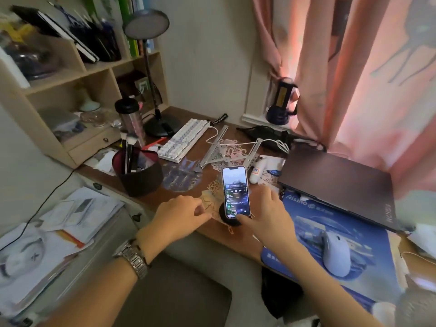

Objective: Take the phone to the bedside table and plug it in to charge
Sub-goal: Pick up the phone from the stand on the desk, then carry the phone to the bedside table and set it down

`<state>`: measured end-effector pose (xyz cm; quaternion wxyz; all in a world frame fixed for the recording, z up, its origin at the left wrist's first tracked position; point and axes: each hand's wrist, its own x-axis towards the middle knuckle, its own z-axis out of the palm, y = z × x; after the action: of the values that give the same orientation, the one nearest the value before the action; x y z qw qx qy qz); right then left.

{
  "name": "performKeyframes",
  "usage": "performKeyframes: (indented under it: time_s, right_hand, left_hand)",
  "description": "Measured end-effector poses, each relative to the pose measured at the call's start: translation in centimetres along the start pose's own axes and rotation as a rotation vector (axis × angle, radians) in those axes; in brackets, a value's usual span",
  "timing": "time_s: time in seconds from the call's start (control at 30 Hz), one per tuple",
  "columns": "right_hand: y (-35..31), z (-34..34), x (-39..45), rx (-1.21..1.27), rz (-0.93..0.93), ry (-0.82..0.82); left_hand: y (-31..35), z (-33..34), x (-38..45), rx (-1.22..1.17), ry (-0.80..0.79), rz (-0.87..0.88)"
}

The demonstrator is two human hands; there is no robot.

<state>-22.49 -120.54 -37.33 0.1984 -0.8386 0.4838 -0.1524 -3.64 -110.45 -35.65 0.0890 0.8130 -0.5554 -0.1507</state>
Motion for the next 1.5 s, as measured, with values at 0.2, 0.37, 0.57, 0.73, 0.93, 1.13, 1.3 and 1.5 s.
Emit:
performKeyframes:
  time_s: [0.2,0.37,0.57,0.73,0.93,1.13,1.3,1.5]
  right_hand:
    - [-1.6,5.9,4.5,0.12,0.15,-0.005]
    - [-1.0,8.5,5.6,0.131,0.241,0.072]
    - [-0.5,9.3,6.0,0.188,0.267,0.096]
    - [-0.4,9.2,6.1,0.196,0.263,0.111]
    - [-0.1,8.2,6.4,0.205,0.266,0.119]
    - [0.8,3.8,4.9,0.148,0.244,0.187]
    - [2.7,-2.9,1.6,0.092,0.231,0.296]
    - [7.1,-11.8,-5.1,-0.008,0.248,0.436]
  left_hand:
    - [-3.2,0.9,4.6,-0.057,-0.047,0.008]
    - [-4.5,1.9,6.6,-0.092,-0.103,0.028]
    - [-4.7,2.8,7.8,-0.098,-0.156,0.039]
    - [-4.4,3.0,8.5,-0.099,-0.175,0.049]
    - [-3.9,2.7,8.4,-0.087,-0.163,0.049]
    - [-1.0,0.5,7.7,-0.083,-0.142,0.097]
    - [4.9,-1.8,6.0,-0.105,-0.079,0.198]
    - [15.2,-3.0,2.4,-0.074,-0.052,0.33]
